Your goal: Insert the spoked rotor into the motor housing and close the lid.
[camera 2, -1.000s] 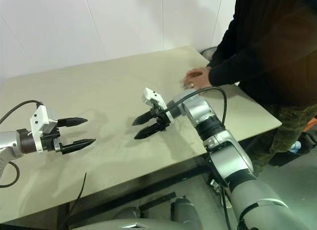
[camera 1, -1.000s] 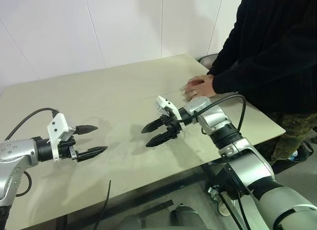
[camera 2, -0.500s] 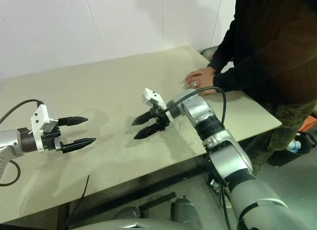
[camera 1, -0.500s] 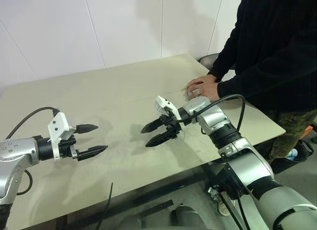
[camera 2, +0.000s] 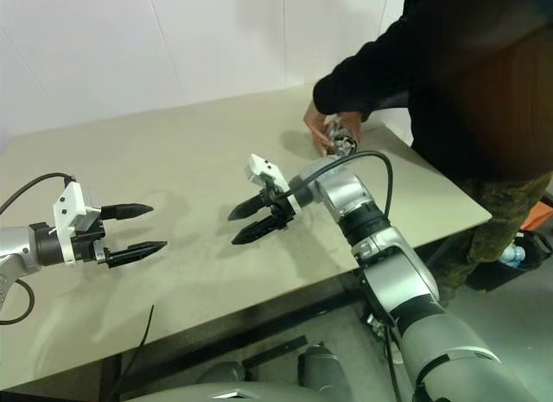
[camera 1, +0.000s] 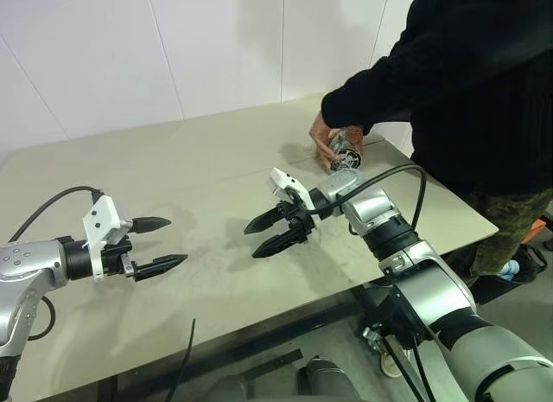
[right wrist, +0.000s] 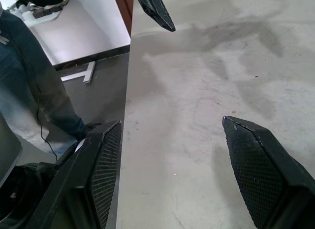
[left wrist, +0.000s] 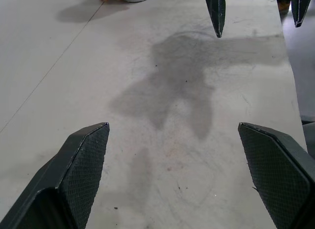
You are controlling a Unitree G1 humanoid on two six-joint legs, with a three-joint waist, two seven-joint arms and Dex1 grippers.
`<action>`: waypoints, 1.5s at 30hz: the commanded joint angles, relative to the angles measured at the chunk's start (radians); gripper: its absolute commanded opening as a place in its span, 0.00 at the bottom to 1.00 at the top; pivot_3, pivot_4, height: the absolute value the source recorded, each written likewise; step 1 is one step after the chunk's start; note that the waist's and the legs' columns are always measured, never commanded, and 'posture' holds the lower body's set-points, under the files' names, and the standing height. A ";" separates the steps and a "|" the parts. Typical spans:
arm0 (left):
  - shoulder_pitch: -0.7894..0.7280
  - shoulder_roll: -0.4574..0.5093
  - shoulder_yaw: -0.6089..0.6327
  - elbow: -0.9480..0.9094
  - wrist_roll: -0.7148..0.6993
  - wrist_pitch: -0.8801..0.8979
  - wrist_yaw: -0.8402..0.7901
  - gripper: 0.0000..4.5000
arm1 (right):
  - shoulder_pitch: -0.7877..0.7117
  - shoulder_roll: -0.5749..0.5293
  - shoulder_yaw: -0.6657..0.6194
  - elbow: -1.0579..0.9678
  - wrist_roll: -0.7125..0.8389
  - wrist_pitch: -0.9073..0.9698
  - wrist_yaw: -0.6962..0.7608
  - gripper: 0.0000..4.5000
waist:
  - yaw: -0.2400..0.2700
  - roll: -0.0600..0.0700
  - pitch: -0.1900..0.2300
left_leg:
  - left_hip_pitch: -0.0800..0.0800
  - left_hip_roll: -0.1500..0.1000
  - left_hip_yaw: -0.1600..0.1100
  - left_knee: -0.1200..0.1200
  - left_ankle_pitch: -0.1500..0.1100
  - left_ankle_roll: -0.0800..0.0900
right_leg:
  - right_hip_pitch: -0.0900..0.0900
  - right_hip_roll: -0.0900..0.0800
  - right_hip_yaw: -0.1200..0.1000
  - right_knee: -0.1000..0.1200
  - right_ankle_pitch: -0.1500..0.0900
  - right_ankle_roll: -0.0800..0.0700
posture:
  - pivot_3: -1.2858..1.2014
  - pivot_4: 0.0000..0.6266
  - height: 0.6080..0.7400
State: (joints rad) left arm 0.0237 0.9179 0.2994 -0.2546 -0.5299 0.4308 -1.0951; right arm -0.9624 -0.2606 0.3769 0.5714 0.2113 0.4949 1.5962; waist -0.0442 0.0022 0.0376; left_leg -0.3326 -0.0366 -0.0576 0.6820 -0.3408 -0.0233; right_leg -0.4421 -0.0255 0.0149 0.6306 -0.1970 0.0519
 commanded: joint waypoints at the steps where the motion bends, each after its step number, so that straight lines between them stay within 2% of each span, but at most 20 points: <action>1: -0.018 0.012 0.015 -0.017 0.000 -0.009 0.002 0.99 | -0.023 0.003 -0.012 -0.025 0.010 -0.001 0.007 0.76 | 0.000 0.000 0.000 | 0.000 0.000 0.000 0.000 0.000 0.000 | 0.000 0.000 0.000 0.000 0.000 0.000 | 0.52 0.00 1.00; 16: -0.021 -0.015 -0.013 -0.019 0.005 -0.019 0.018 0.99 | -0.022 -0.017 -0.009 -0.031 0.001 0.006 0.012 0.76 | 0.000 0.000 0.000 | 0.000 0.000 0.000 0.000 0.000 0.000 | 0.000 0.000 0.000 0.000 0.000 0.000 | 0.52 0.00 1.00; 29: -0.107 -0.019 -0.069 0.044 0.024 -0.033 -0.006 0.99 | -0.006 -0.041 -0.021 -0.057 0.010 0.030 -0.015 0.76 | 0.000 0.000 0.000 | 0.000 0.000 0.000 0.000 0.000 0.000 | 0.000 0.000 0.000 0.000 0.000 0.000 | 0.52 0.00 1.00; 45: -0.133 -0.035 -0.102 0.070 0.037 -0.049 -0.016 0.99 | 0.002 -0.057 -0.024 -0.084 0.014 0.051 -0.030 0.76 | 0.001 0.000 0.000 | 0.000 0.000 0.000 0.000 0.000 0.000 | 0.000 0.000 0.000 0.000 0.000 0.000 | 0.52 0.00 1.00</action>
State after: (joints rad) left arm -0.0866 0.8831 0.1903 -0.1789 -0.4922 0.4031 -1.1096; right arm -0.9420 -0.3116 0.3774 0.5142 0.2120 0.5524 1.5689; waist -0.0436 0.0020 0.0375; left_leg -0.3327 -0.0367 -0.0576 0.6821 -0.3408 -0.0233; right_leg -0.4421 -0.0255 0.0149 0.6306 -0.1970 0.0519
